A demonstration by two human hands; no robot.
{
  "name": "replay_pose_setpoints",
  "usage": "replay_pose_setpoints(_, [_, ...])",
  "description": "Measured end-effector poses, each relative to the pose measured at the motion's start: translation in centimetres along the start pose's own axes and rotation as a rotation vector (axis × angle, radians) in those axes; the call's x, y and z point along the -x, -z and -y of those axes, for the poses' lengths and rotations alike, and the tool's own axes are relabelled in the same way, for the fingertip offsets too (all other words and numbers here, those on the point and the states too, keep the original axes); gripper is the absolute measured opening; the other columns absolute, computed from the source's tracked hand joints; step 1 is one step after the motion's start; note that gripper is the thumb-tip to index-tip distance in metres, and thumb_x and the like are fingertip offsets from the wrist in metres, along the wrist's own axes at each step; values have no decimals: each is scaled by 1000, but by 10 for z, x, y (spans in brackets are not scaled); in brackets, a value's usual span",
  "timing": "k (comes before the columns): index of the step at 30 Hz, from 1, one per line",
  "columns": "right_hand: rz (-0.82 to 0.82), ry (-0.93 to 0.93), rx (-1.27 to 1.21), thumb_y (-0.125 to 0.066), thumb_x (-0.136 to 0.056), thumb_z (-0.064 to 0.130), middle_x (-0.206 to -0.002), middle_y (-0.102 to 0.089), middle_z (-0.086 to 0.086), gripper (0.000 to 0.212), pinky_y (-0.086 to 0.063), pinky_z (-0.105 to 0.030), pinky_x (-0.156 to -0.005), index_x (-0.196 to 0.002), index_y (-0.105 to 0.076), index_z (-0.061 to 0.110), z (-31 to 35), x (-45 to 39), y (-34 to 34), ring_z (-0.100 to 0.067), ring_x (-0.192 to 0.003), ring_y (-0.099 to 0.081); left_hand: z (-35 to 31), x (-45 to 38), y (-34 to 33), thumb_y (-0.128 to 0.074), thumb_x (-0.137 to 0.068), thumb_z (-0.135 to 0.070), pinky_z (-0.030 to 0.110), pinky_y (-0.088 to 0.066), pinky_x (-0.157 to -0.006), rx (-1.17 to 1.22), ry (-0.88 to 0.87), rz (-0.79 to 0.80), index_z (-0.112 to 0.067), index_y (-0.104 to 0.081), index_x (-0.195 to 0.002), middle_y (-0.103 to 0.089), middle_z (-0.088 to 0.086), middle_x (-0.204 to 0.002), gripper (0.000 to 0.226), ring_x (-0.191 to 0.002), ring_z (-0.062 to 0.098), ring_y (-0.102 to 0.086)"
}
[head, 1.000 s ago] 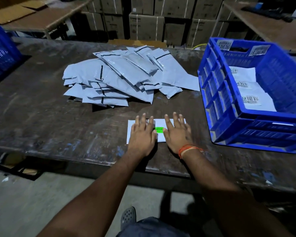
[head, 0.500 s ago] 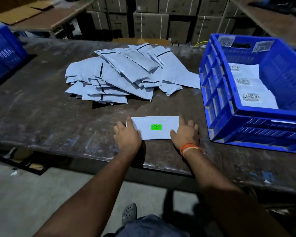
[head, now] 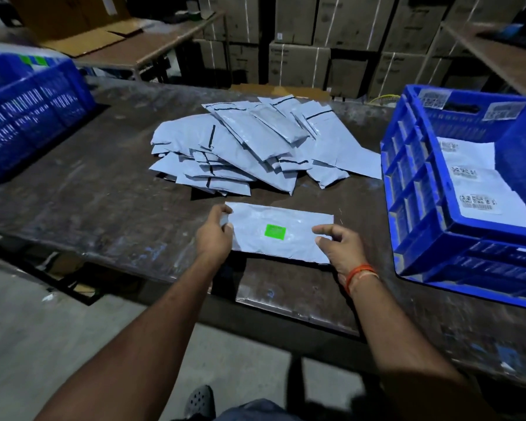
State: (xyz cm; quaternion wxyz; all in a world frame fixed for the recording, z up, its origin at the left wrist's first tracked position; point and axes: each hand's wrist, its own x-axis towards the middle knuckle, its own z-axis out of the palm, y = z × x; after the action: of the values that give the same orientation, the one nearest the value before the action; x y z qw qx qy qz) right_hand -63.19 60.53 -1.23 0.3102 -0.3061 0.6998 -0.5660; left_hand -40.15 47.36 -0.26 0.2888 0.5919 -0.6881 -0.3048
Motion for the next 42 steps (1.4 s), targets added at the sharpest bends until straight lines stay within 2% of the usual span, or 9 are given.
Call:
replay_pose_setpoints(4, [52, 4, -83, -63, -87, -8, -93, -72, -2, 24, -49, -18, -77, -95, -76, 11, 29, -6, -35, -4, -79, -61, 21, -22, 40, -52, -94, -7, 30, -47, -69, 125, -75, 34, -36, -58, -117, -68, 1, -102, 38, -82, 20, -62])
replay_pose_setpoints(8, [123, 18, -148, -64, -89, -5, -98, -74, -5, 23, -50, -21, -80, -95, -76, 13, 60, -14, -92, -12, -90, -64, 52, -52, 97, -52, -93, 1, 26, -41, -60, 313, -34, 118, -24, -77, -96, -74, -7, -91, 36, -67, 16, -57])
replay_pose_setpoints(11, [180, 46, -174, -68, -87, -5, -97, -73, -5, 20, -47, -15, -78, -102, -74, 6, 85, -10, -151, -7, -87, -63, 74, -73, 152, -57, -96, 1, 19, -39, -52, 472, 20, 101, -10, -75, -104, -66, 3, -80, 23, -56, 9, -50])
replay_pose_setpoints(15, [254, 80, -207, -72, -83, -6, -100, -73, -5, 23, -47, -18, -81, -104, -75, 4, 111, -2, -239, -7, -87, -64, 111, -108, 235, -71, -90, -5, 26, -51, -68, 569, -19, 75, -10, -74, -104, -72, 7, -91, 16, -78, 15, -63])
replay_pose_setpoints(21, [289, 54, -267, -73, -83, -3, -97, -75, -3, 23, -50, -31, -90, -102, -76, 10, 143, 7, -357, -13, -92, -67, 164, -160, 348, -76, -87, -6, 25, -55, -70, 569, -34, 60, -9, -74, -109, -72, 8, -97, 22, -79, 13, -66])
replay_pose_setpoints(26, [331, 1, -334, -71, -85, -3, -100, -74, -12, 21, -55, -32, -78, -103, -75, 6, 179, 7, -443, -18, -87, -68, 196, -202, 418, -75, -88, -6, 21, -54, -66, 560, -25, 6, -9, -75, -110, -73, 5, -95, 22, -77, 9, -67])
replay_pose_setpoints(33, [330, 71, -318, -68, -88, -2, -79, -70, -2, 19, -51, -19, -51, -104, -74, 5, 239, -20, -554, -2, -62, -64, 233, -302, 492, -72, -90, -6, 19, -54, -67, 513, -53, -105, -12, -77, -106, -76, 2, -91, 18, -75, 8, -67])
replay_pose_setpoints(38, [317, 75, -321, -68, -89, 2, -56, -62, 13, 17, -50, -20, -50, -104, -73, 8, 263, -61, -636, 1, -54, -58, 261, -393, 535, -71, -90, -5, 20, -48, -60, 490, -96, -85, -9, -77, -104, -73, 5, -86, 16, -66, 8, -59])
replay_pose_setpoints(42, [284, 56, -341, -70, -88, 2, -72, -67, 5, 15, -52, -21, -51, -100, -75, 10, 283, -92, -700, -3, -63, -61, 280, -454, 569, -69, -91, -2, 17, -49, -61, 493, -109, -62, -5, -75, -106, -70, -5, -74, 16, -61, 3, -58])
